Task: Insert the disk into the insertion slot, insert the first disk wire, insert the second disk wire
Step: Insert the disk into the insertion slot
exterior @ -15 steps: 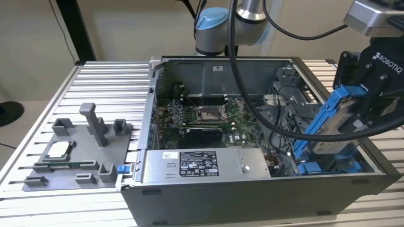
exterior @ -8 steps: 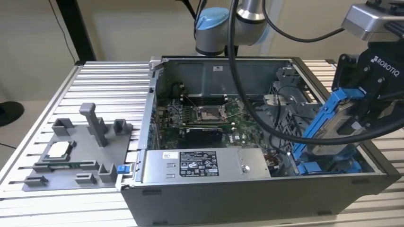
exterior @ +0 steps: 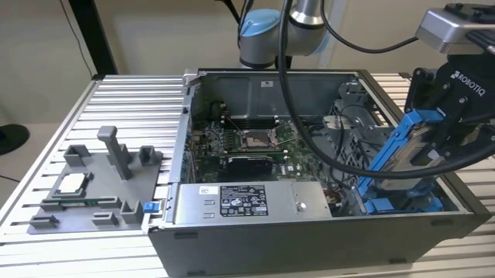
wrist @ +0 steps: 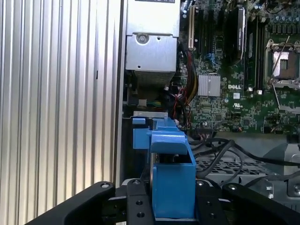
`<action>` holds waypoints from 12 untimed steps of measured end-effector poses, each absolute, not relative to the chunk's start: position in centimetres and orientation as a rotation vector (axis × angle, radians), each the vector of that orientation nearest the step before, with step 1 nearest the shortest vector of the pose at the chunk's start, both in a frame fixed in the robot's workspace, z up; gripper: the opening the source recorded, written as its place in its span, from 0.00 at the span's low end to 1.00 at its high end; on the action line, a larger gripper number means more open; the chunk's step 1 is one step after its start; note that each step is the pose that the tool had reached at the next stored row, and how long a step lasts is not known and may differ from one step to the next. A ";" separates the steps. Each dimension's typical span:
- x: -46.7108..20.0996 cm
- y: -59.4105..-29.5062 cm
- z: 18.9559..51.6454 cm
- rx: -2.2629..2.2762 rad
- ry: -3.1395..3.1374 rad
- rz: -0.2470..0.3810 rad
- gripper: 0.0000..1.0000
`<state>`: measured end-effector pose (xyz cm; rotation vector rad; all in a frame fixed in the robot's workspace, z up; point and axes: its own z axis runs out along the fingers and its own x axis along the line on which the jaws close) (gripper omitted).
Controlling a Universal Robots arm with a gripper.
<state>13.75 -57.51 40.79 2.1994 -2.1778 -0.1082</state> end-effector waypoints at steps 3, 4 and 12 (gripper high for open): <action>13.9 -57.5 40.7 2.200 -2.178 -0.109 0.00; 14.0 -57.5 40.6 2.199 -2.178 -0.109 0.00; 14.7 -57.5 40.5 2.200 -2.179 -0.110 0.00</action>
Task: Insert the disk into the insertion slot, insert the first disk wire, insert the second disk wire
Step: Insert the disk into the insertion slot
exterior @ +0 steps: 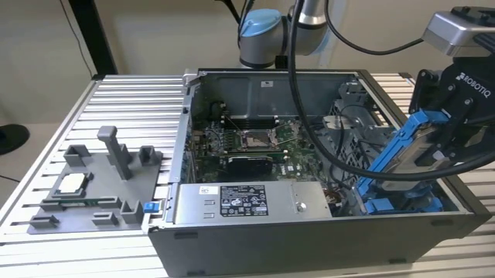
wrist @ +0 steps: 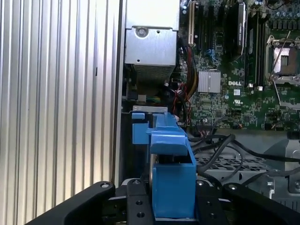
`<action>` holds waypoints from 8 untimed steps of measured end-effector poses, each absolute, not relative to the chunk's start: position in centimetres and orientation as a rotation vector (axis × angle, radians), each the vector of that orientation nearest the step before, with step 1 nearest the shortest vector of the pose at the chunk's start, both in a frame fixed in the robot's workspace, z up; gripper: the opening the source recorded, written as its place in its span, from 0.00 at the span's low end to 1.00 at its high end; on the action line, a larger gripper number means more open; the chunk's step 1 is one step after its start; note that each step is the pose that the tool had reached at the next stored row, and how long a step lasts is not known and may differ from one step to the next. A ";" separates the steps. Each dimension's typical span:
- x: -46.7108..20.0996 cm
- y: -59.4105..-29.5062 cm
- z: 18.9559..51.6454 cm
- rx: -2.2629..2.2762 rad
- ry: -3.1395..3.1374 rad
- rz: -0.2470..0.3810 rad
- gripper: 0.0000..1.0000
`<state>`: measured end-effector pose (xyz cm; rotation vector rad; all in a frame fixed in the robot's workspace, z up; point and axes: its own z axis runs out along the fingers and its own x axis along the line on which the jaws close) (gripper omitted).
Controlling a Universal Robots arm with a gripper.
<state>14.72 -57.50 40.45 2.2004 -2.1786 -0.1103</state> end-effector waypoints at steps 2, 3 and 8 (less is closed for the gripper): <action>14.7 -57.5 40.4 2.201 -2.179 -0.111 0.00; 14.8 -57.5 40.4 2.201 -2.179 -0.111 0.00; 14.7 -57.5 40.7 2.201 -2.181 -0.113 0.00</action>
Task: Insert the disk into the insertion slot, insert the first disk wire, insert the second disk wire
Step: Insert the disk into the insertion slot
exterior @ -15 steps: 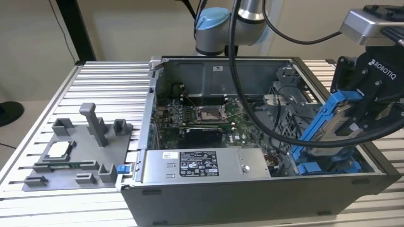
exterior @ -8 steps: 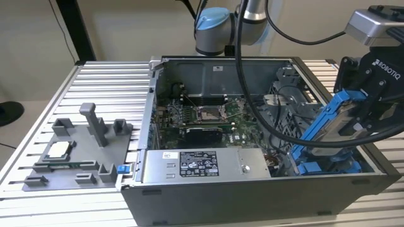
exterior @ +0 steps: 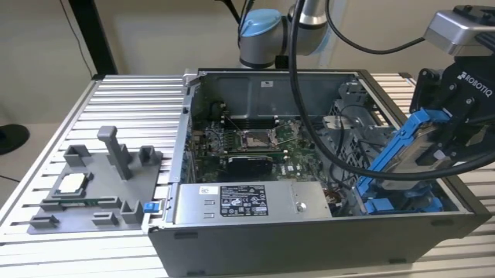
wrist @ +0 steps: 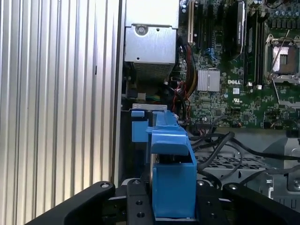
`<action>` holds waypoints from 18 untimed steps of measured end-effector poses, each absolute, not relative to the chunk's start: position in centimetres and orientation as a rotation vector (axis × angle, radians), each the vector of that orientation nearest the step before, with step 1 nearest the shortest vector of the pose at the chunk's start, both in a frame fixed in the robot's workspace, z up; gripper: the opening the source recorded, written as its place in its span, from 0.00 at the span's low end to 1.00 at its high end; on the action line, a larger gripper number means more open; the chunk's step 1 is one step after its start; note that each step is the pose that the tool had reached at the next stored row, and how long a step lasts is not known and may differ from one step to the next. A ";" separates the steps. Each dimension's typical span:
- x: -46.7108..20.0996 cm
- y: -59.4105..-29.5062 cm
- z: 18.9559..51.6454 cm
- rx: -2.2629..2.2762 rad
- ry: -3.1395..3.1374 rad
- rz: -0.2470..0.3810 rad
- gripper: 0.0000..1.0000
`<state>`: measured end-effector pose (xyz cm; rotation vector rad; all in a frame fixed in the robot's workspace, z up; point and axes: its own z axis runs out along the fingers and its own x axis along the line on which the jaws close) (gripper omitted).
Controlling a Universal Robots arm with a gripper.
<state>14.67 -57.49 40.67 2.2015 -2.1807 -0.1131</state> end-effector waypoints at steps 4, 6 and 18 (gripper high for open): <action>14.1 -57.5 41.1 2.199 -2.182 -0.113 0.00; 13.8 -57.5 41.4 2.199 -2.182 -0.113 0.00; 13.0 -57.5 42.6 2.241 -2.223 -0.025 0.00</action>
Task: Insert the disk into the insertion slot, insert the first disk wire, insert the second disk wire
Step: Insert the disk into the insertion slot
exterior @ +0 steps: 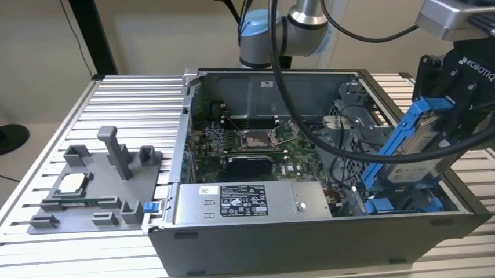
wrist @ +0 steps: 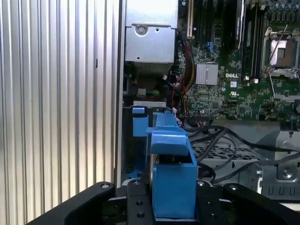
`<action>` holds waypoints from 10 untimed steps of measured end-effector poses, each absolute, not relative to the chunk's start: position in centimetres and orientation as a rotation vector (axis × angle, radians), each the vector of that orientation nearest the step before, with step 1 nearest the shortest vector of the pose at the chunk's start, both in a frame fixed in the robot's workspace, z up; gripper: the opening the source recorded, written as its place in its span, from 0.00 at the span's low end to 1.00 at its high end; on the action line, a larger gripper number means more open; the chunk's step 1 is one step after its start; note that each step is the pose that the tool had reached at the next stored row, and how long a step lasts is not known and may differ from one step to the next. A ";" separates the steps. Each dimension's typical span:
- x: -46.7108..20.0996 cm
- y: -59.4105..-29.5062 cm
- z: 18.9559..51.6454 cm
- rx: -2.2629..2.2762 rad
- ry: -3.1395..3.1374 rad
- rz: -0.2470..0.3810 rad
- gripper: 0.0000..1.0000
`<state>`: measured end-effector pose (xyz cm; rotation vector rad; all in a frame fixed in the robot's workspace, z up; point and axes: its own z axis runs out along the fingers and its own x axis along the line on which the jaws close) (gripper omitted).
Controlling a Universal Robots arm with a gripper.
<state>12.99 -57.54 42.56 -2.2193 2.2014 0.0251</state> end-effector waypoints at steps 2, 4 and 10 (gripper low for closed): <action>12.9 -57.6 42.5 -2.217 2.204 0.025 0.00; 12.8 -57.7 42.4 -2.215 2.205 0.025 0.00; 12.8 -57.8 41.6 -2.210 2.210 0.025 0.00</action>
